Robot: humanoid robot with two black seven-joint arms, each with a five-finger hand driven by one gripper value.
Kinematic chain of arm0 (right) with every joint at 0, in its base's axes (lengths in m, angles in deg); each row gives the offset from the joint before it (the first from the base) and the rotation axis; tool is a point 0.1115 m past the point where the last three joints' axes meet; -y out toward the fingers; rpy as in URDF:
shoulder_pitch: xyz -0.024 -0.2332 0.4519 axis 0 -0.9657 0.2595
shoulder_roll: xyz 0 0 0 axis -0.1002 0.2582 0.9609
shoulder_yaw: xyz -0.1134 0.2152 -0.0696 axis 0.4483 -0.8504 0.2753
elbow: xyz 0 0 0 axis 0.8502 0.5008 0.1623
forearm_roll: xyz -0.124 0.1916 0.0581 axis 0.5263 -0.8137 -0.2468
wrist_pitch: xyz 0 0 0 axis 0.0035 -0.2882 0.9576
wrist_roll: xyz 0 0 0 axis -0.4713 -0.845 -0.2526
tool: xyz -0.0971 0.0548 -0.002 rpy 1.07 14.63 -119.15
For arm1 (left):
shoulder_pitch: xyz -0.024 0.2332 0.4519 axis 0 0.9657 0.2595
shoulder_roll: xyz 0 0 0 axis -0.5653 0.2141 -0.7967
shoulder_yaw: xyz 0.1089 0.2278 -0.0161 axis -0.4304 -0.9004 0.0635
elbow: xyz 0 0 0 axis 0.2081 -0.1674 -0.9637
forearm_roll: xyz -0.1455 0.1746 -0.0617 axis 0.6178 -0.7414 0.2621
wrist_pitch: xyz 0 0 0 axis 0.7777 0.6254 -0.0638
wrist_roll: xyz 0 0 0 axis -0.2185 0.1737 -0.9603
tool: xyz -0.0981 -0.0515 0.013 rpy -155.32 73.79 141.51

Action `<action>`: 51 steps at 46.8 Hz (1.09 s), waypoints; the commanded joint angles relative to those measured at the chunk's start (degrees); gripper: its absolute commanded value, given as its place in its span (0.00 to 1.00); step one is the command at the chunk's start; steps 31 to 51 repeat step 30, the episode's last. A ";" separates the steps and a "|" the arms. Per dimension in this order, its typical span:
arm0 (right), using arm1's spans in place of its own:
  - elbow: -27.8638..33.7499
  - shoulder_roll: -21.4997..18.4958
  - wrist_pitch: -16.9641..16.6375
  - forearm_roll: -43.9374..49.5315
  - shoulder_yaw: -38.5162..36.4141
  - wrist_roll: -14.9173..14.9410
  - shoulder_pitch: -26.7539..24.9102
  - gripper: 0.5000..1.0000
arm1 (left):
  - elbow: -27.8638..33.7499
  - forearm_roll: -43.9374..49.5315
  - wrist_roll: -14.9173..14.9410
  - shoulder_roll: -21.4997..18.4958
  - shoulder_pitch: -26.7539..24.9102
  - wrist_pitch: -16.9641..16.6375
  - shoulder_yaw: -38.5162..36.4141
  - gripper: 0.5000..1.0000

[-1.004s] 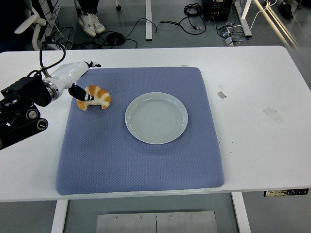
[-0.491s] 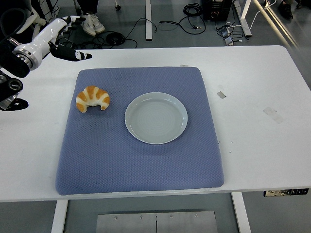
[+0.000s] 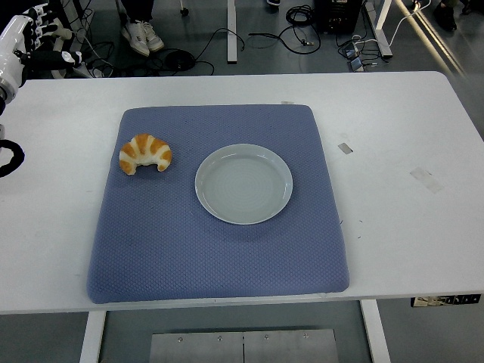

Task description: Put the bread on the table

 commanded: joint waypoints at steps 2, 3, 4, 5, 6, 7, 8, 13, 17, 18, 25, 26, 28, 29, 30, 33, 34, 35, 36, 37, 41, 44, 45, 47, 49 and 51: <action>0.00 0.00 0.00 0.00 0.00 0.00 0.00 1.00 | 0.02 0.07 -0.55 -0.03 0.71 0.01 2.50 0.85; 0.00 0.00 0.00 0.00 0.00 0.00 0.00 1.00 | 0.02 0.07 -0.55 -0.03 0.71 0.10 3.03 0.85; 0.00 0.00 0.00 0.00 0.00 0.00 0.00 1.00 | 0.02 0.07 -0.63 -0.03 0.88 0.10 3.56 0.85; 0.00 0.00 0.00 0.00 0.00 0.00 0.00 1.00 | 0.02 0.16 -0.81 -0.12 1.06 0.10 4.09 0.85; 0.00 0.00 0.00 0.00 0.00 0.00 0.00 1.00 | 0.02 0.16 -0.99 -0.12 1.32 0.10 4.70 0.85; 0.00 0.00 0.00 0.00 0.00 0.00 0.00 1.00 | 0.02 0.16 -1.42 -0.12 1.59 0.18 5.23 0.85; 0.00 0.00 0.00 0.00 0.00 0.00 0.00 1.00 | 0.02 0.16 -2.04 -0.21 1.94 0.19 5.84 0.85; 0.00 0.00 0.00 0.00 0.00 0.00 0.00 1.00 | 0.11 0.07 -5.73 -0.21 3.17 0.71 7.34 0.85; -0.09 0.00 0.00 0.00 -0.09 0.00 0.09 1.00 | 0.11 0.16 -7.75 -0.03 3.61 1.06 7.34 0.85; -0.17 0.00 0.00 0.00 -0.18 0.00 0.35 1.00 | 0.11 0.16 -7.93 0.06 3.70 1.15 7.34 0.85; -0.62 0.00 -0.09 0.00 -0.18 0.00 0.79 1.00 | 0.11 0.16 -8.28 0.23 3.70 1.15 7.34 0.85; -0.53 0.00 -0.09 0.00 -0.18 0.00 0.79 1.00 | 0.11 0.16 -8.28 0.23 3.70 1.06 7.34 0.85; -0.26 0.00 0.00 0.00 -0.18 0.00 0.88 1.00 | 0.11 0.16 -8.28 0.14 3.61 1.06 7.34 0.85; -0.18 0.00 -0.09 0.00 -0.09 0.00 0.88 1.00 | 0.11 0.16 -8.28 0.14 3.61 1.06 7.34 0.85; -0.18 0.00 -0.09 0.00 0.00 0.00 0.88 1.00 | 0.11 0.16 -8.28 0.14 3.61 1.15 7.34 0.85; -0.18 0.00 -0.09 0.00 0.00 0.00 0.88 1.00 | 0.11 0.16 -8.28 0.14 3.61 1.15 7.34 0.85; -0.18 0.00 -0.09 0.00 0.00 0.00 0.88 1.00 | 0.11 0.16 -8.28 0.14 3.61 1.15 7.34 0.85; -0.18 0.00 -0.09 0.00 0.00 0.00 0.88 1.00 | 0.11 0.16 -8.28 0.14 3.61 1.15 7.34 0.85; -0.18 0.00 -0.09 0.00 0.00 0.00 0.88 1.00 | 0.11 0.16 -8.28 0.14 3.61 1.15 7.34 0.85; -0.18 0.00 -0.09 0.00 0.00 0.00 0.88 1.00 | 0.11 0.16 -8.28 0.14 3.61 1.15 7.34 0.85; -0.18 0.00 -0.09 0.00 0.00 0.00 0.88 1.00 | 0.11 0.16 -8.28 0.14 3.61 1.15 7.34 0.85; -0.18 0.00 -0.09 0.00 0.00 0.00 0.88 1.00 | 0.11 0.16 -8.28 0.14 3.61 1.15 7.34 0.85; -0.18 0.00 -0.09 0.00 0.00 0.00 0.88 1.00 | 0.11 0.16 -8.28 0.14 3.61 1.15 7.34 0.85; -0.18 0.00 -0.09 0.00 0.00 0.00 0.88 1.00 | 0.11 0.16 -8.28 0.14 3.61 1.15 7.34 0.85; -0.18 0.00 -0.09 0.00 0.00 0.00 0.88 1.00 | 0.11 0.16 -8.28 0.14 3.61 1.15 7.34 0.85; -0.18 0.00 -0.09 0.00 0.00 0.00 0.88 1.00 | 0.11 0.16 -8.28 0.14 3.61 1.15 7.34 0.85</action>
